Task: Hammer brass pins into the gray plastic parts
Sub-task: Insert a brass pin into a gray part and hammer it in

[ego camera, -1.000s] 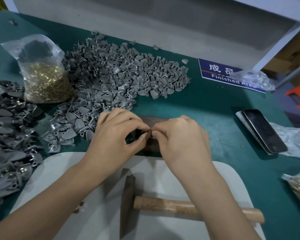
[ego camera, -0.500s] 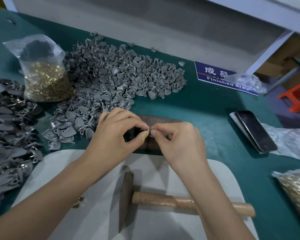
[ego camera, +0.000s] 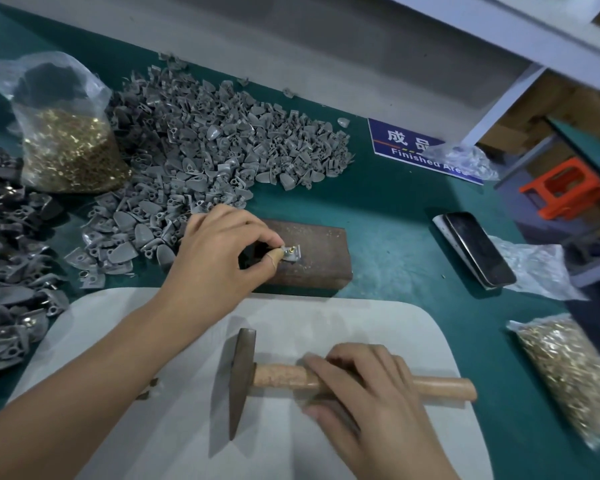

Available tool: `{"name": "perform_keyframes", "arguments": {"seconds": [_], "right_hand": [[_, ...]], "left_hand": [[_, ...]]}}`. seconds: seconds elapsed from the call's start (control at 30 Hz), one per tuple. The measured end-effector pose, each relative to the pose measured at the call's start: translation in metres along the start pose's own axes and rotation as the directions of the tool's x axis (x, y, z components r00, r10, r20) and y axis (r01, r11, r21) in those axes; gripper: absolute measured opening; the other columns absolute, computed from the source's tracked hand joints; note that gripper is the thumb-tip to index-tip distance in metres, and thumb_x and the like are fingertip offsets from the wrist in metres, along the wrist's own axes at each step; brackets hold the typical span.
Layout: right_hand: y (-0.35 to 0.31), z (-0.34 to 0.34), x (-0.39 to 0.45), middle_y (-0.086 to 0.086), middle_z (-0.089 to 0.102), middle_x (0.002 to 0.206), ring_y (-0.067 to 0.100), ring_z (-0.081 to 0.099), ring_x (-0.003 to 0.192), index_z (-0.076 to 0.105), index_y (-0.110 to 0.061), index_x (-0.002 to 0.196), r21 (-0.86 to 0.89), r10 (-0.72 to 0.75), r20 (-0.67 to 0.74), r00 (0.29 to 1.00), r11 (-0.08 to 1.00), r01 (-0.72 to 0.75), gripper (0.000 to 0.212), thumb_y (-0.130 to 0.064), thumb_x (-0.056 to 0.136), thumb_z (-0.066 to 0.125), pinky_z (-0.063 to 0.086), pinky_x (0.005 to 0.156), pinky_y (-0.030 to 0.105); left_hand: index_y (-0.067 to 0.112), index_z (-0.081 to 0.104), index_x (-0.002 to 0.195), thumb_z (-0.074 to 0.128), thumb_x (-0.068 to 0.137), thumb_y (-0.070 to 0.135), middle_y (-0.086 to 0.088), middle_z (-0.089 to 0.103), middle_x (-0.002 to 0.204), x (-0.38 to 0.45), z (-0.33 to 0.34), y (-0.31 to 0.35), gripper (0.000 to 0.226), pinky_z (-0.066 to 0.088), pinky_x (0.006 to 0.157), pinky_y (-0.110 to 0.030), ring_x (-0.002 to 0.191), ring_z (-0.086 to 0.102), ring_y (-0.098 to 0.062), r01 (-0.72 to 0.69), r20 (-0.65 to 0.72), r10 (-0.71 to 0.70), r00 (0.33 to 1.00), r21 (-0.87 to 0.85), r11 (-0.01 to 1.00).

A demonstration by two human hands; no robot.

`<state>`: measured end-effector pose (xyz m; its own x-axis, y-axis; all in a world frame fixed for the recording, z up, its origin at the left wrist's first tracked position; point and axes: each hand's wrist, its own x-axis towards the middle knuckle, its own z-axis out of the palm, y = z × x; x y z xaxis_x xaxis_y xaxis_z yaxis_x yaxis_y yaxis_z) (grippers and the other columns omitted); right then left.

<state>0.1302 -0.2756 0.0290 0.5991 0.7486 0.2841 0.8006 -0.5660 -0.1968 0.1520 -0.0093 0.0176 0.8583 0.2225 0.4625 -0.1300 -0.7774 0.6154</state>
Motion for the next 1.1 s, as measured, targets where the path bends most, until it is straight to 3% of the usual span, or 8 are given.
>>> {"name": "perform_keyframes", "arguments": {"seconds": [0.2, 0.33, 0.47, 0.57, 0.7, 0.8, 0.9, 1.1], "right_hand": [[-0.011, -0.022, 0.008, -0.012, 0.064, 0.098, 0.008, 0.061, 0.067, 0.072, -0.031, 0.103, 0.027, -0.023, 0.106, 0.994, 0.999, 0.020, 0.026, -0.044, 0.083, 0.060, 0.051, 0.060, 0.026], [0.006, -0.063, 0.008, -0.023, 0.062, 0.098, -0.003, 0.057, 0.068, 0.053, -0.049, 0.111, 0.104, 0.200, 0.022, 0.980, 0.974, -0.201, 0.023, -0.048, 0.089, 0.060, 0.045, 0.060, 0.015], [0.009, -0.064, 0.024, -0.005, 0.047, 0.063, 0.013, 0.039, 0.051, 0.058, -0.041, 0.114, 0.582, 0.492, 0.095, 0.865, 0.678, -0.449, 0.031, -0.061, 0.091, 0.051, 0.036, 0.048, 0.034], [0.005, -0.057, 0.045, -0.005, 0.041, 0.061, 0.012, 0.034, 0.048, 0.066, -0.036, 0.110, 0.684, 0.574, 0.229, 0.786, 0.479, -0.550, 0.019, -0.048, 0.103, 0.052, 0.034, 0.042, 0.027], [0.012, -0.056, 0.068, -0.010, 0.050, 0.067, 0.010, 0.040, 0.056, 0.067, -0.030, 0.103, 0.520, 0.549, 0.201, 0.812, 0.642, -0.563, 0.019, -0.032, 0.106, 0.049, 0.036, 0.054, 0.028], [0.013, -0.051, 0.082, 0.001, 0.051, 0.066, 0.014, 0.043, 0.056, 0.056, -0.027, 0.092, 0.327, 0.541, 0.133, 0.831, 0.767, -0.552, 0.027, -0.048, 0.105, 0.044, 0.039, 0.058, 0.040], [0.006, -0.050, 0.092, -0.013, 0.057, 0.070, 0.014, 0.049, 0.062, 0.050, -0.029, 0.092, 0.143, 0.504, 0.086, 0.859, 0.847, -0.511, 0.034, -0.059, 0.102, 0.036, 0.036, 0.054, 0.038], [0.001, -0.057, 0.106, -0.011, 0.054, 0.070, 0.015, 0.049, 0.063, 0.046, -0.029, 0.086, 0.175, 0.440, -0.126, 0.889, 0.892, -0.417, 0.035, -0.058, 0.104, 0.035, 0.033, 0.051, 0.036]], "left_hand": [[0.033, 0.074, 0.091, 0.073, 0.087, 0.034, 0.024, 0.062, 0.094, -0.001, 0.002, -0.004, 0.004, 0.030, 0.092, -0.033, 0.101, 0.048, -0.004, -0.013, -0.015, 0.013, 1.000, -0.008, 1.000], [0.034, 0.074, 0.091, 0.074, 0.087, 0.035, 0.023, 0.062, 0.094, 0.000, 0.002, -0.004, 0.004, 0.030, 0.091, -0.034, 0.101, 0.048, -0.005, -0.031, -0.019, 0.031, 0.999, -0.026, 0.999], [0.033, 0.074, 0.089, 0.076, 0.086, 0.032, 0.023, 0.062, 0.093, 0.001, 0.003, -0.003, 0.003, 0.028, 0.092, -0.032, 0.101, 0.047, -0.004, -0.017, -0.028, 0.016, 0.999, -0.038, 0.999], [0.033, 0.074, 0.089, 0.077, 0.086, 0.031, 0.021, 0.063, 0.092, 0.001, 0.003, -0.004, 0.004, 0.029, 0.092, -0.033, 0.101, 0.047, -0.004, -0.012, -0.028, 0.010, 1.000, -0.045, 0.999], [0.033, 0.075, 0.089, 0.076, 0.087, 0.031, 0.021, 0.062, 0.093, 0.001, 0.001, -0.003, 0.003, 0.028, 0.092, -0.033, 0.101, 0.048, -0.005, -0.018, -0.022, 0.017, 1.000, -0.043, 0.999], [0.033, 0.075, 0.091, 0.077, 0.087, 0.032, 0.020, 0.062, 0.094, 0.001, 0.000, -0.002, 0.004, 0.027, 0.090, -0.032, 0.101, 0.048, -0.007, -0.025, -0.018, 0.025, 1.000, -0.033, 0.999], [0.035, 0.075, 0.092, 0.077, 0.087, 0.036, 0.019, 0.061, 0.092, 0.001, -0.001, -0.003, 0.005, 0.024, 0.087, -0.031, 0.099, 0.046, -0.005, -0.035, -0.007, 0.035, 0.999, -0.021, 0.999], [0.037, 0.075, 0.088, 0.076, 0.087, 0.034, 0.023, 0.056, 0.084, 0.002, -0.003, -0.004, 0.003, 0.026, 0.084, -0.033, 0.093, 0.047, -0.004, -0.050, -0.011, 0.050, 0.999, -0.032, 0.998]]}}
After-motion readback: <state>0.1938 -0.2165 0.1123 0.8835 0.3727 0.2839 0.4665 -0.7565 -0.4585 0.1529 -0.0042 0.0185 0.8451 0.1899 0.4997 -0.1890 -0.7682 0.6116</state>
